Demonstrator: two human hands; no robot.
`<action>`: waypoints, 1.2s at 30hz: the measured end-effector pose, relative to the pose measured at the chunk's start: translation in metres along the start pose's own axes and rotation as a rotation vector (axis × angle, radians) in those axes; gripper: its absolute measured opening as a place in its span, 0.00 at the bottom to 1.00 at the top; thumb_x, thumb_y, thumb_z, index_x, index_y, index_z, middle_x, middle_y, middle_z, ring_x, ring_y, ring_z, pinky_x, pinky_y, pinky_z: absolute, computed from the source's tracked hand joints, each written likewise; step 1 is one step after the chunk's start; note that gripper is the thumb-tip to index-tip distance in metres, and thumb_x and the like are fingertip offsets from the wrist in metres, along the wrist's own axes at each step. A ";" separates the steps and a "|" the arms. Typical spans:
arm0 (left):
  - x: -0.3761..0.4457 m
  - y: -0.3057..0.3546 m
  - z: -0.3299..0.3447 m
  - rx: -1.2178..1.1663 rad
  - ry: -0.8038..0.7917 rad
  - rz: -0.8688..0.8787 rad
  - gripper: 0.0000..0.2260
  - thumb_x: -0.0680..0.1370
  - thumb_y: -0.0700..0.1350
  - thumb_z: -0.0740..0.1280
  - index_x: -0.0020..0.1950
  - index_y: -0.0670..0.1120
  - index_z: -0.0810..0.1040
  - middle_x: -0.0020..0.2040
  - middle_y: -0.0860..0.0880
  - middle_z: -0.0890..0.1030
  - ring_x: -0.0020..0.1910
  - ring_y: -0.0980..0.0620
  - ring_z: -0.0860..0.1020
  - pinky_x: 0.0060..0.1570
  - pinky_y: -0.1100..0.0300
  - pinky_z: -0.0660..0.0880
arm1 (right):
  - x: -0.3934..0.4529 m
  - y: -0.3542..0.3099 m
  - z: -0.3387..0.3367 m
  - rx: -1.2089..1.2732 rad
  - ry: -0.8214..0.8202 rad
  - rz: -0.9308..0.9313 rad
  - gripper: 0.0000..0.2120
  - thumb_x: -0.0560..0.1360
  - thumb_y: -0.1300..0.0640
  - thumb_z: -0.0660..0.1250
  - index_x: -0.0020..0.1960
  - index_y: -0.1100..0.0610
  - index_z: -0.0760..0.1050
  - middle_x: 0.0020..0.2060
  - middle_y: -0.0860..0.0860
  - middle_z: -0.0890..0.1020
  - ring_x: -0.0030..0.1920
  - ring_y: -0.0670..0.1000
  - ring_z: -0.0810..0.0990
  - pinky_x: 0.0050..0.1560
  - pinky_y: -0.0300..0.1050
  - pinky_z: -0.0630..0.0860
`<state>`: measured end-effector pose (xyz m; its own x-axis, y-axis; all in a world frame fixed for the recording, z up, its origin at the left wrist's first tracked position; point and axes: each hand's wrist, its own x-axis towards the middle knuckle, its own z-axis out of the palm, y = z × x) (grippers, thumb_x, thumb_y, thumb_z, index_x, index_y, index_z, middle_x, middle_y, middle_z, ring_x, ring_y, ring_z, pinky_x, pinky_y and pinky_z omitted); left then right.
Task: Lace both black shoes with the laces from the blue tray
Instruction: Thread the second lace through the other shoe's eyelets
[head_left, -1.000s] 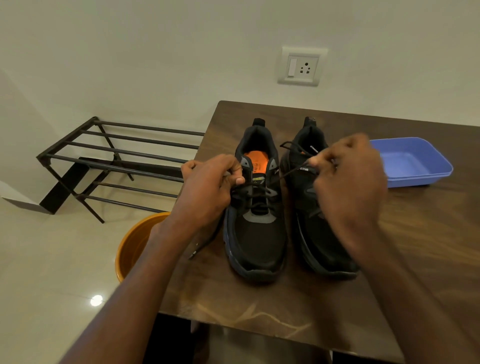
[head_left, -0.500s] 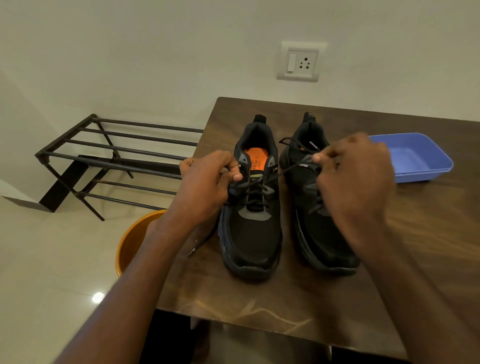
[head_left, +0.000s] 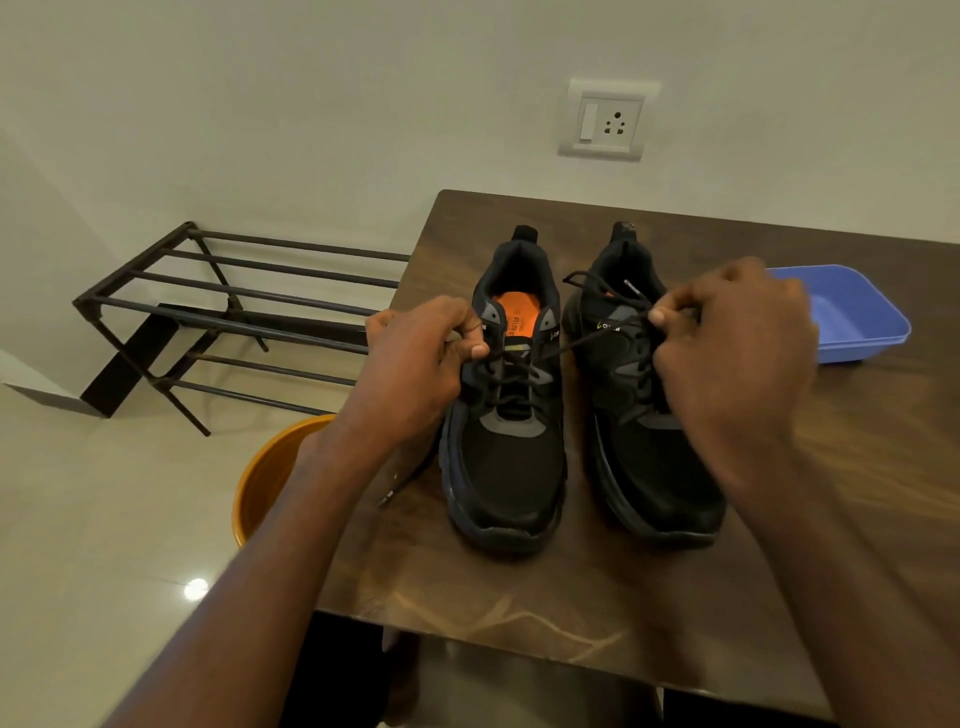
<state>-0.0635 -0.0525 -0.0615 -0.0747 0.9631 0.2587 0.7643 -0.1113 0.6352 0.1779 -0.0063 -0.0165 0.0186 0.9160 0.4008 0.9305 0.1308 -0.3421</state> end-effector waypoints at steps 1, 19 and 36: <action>0.000 -0.001 0.000 -0.005 -0.003 -0.005 0.08 0.81 0.43 0.68 0.45 0.55 0.75 0.44 0.59 0.78 0.47 0.58 0.77 0.64 0.37 0.72 | 0.000 0.001 0.000 -0.008 0.006 -0.002 0.07 0.76 0.59 0.73 0.54 0.53 0.83 0.58 0.54 0.78 0.58 0.60 0.73 0.53 0.57 0.74; -0.001 0.003 0.001 -0.025 -0.027 -0.041 0.02 0.78 0.54 0.64 0.46 0.58 0.74 0.48 0.59 0.78 0.52 0.54 0.78 0.65 0.37 0.71 | -0.017 -0.026 0.012 0.198 -0.343 -0.276 0.11 0.79 0.53 0.71 0.61 0.48 0.80 0.47 0.46 0.84 0.53 0.49 0.80 0.59 0.53 0.79; -0.008 0.064 -0.011 -1.058 -0.234 -0.084 0.28 0.88 0.58 0.46 0.73 0.39 0.72 0.48 0.34 0.80 0.50 0.35 0.80 0.48 0.49 0.78 | -0.017 -0.053 -0.037 1.512 -0.548 0.112 0.10 0.79 0.62 0.69 0.60 0.60 0.79 0.55 0.54 0.87 0.42 0.51 0.82 0.33 0.44 0.74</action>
<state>-0.0211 -0.0705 -0.0148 0.1084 0.9878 0.1114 -0.1849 -0.0901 0.9786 0.1414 -0.0429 0.0258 -0.3767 0.9216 0.0940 -0.2676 -0.0111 -0.9635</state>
